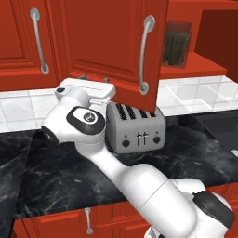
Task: Pick the candle and jar from the dining table and place them in the open cabinet. Close the cabinet after placing the objects.
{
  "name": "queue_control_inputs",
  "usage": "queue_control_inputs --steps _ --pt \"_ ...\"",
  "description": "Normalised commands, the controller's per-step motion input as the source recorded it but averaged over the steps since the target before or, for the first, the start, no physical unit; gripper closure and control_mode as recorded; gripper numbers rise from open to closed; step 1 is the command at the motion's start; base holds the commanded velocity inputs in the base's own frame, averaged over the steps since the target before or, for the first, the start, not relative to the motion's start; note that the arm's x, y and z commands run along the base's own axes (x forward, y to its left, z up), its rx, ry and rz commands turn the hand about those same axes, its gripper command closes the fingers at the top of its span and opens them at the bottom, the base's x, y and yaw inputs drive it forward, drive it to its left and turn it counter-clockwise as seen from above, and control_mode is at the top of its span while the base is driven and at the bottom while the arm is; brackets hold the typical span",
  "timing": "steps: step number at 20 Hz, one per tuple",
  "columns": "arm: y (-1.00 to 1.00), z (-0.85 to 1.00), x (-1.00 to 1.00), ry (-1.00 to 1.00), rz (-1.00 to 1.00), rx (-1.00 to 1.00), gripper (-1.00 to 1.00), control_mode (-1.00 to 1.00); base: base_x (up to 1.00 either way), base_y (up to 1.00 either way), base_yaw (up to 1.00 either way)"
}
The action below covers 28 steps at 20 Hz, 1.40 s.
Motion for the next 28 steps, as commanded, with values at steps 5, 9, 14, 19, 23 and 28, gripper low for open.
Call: queue_control_inputs --steps 5,9,14,19,23,28 --pt "-0.20 0.10 0.20 -0.04 0.22 0.11 -1.00 -1.00 0.00 0.00 0.00" --pt "-0.31 0.12 0.30 -0.01 0.21 0.13 -1.00 -1.00 0.00 0.00 0.00" --pt "-0.38 0.10 0.44 0.01 0.16 0.16 -1.00 -1.00 0.00 0.00 0.00" --pt "-0.33 0.05 0.48 0.09 0.06 0.15 -1.00 -1.00 0.00 0.00 0.00" --pt "-0.29 0.01 0.46 0.11 0.02 0.11 -1.00 -1.00 0.00 0.00 0.00" --pt "-0.20 -0.04 0.49 0.13 0.00 0.03 -1.00 -1.00 0.00 0.00 0.00"
